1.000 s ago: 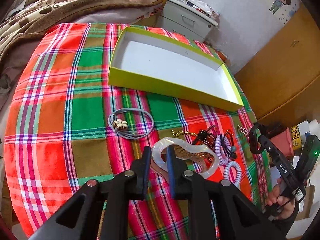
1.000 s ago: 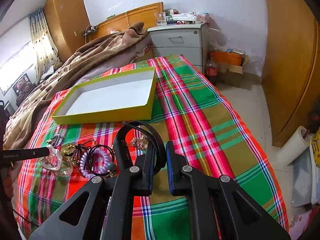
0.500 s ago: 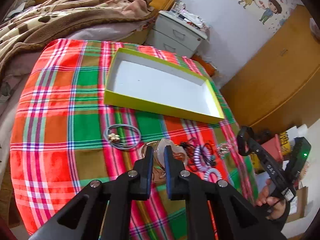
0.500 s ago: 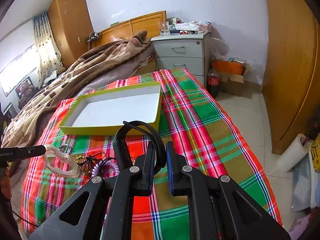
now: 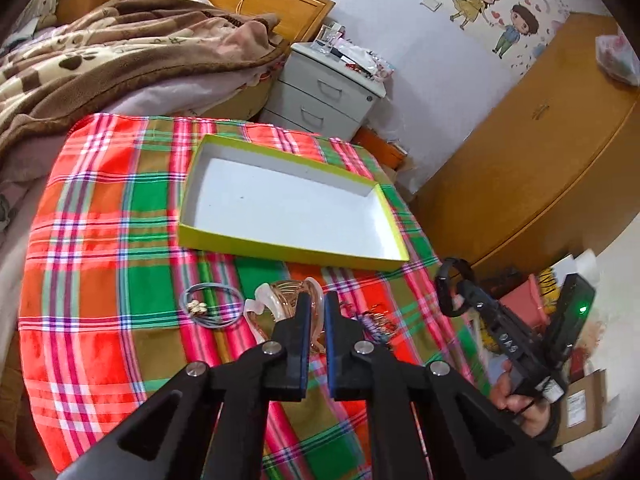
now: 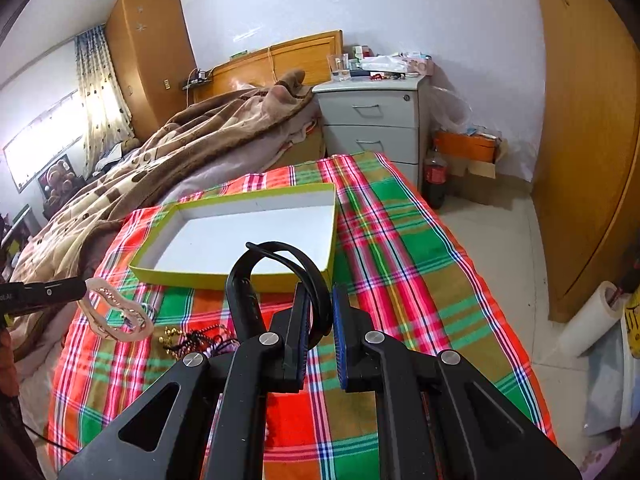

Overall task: Organize jewelry
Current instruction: 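Close the left tool on the clear-and-gold hair claw clip, then carry the claw clip and black band into the yellow box and open both tools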

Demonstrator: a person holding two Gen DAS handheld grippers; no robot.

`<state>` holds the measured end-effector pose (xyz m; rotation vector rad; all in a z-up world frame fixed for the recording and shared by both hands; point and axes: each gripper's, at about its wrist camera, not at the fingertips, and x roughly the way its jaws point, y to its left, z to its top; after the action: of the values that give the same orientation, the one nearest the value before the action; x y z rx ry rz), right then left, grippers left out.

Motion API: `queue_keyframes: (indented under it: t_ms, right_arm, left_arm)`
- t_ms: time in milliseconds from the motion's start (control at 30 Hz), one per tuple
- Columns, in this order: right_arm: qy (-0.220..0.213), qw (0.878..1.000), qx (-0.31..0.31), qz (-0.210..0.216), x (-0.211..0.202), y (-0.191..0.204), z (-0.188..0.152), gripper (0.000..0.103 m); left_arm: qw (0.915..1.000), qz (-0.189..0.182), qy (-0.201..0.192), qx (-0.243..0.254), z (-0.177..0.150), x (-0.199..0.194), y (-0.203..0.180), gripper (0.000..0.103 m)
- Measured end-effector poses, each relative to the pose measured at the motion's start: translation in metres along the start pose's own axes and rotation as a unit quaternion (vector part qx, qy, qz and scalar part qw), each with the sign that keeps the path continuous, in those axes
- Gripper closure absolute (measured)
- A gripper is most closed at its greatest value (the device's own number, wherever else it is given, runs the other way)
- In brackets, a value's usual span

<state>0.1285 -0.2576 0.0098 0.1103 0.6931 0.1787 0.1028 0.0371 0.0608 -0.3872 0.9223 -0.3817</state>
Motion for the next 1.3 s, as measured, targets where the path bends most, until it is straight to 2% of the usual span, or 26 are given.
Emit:
queue_keyframes:
  t_ms: [267, 533, 867, 1200, 1300]
  right_arm:
    - [0.004, 1.0, -0.011, 0.008, 0.017, 0.009, 0.023, 0.092]
    - [0.019, 1.0, -0.02, -0.001, 0.056, 0.012, 0.053, 0.092]
    - [0.062, 0.998, -0.023, -0.008, 0.12, 0.012, 0.076, 0.092]
    - [0.101, 0.994, -0.03, -0.014, 0.165, 0.012, 0.084, 0.092]
    - [0.109, 0.993, -0.034, -0.016, 0.172, 0.013, 0.084, 0.092]
  left_arm:
    - [0.9998, -0.001, -0.017, 0.01, 0.029, 0.004, -0.007, 0.096]
    - [0.9994, -0.006, -0.029, 0.02, 0.07, 0.018, -0.007, 0.096]
    - [0.9995, -0.029, -0.012, 0.001, 0.114, 0.066, 0.005, 0.096]
    - [0.9996, -0.023, 0.014, -0.006, 0.131, 0.109, 0.019, 0.096]
    - [0.9994, -0.032, 0.011, -0.011, 0.134, 0.111, 0.025, 0.096]
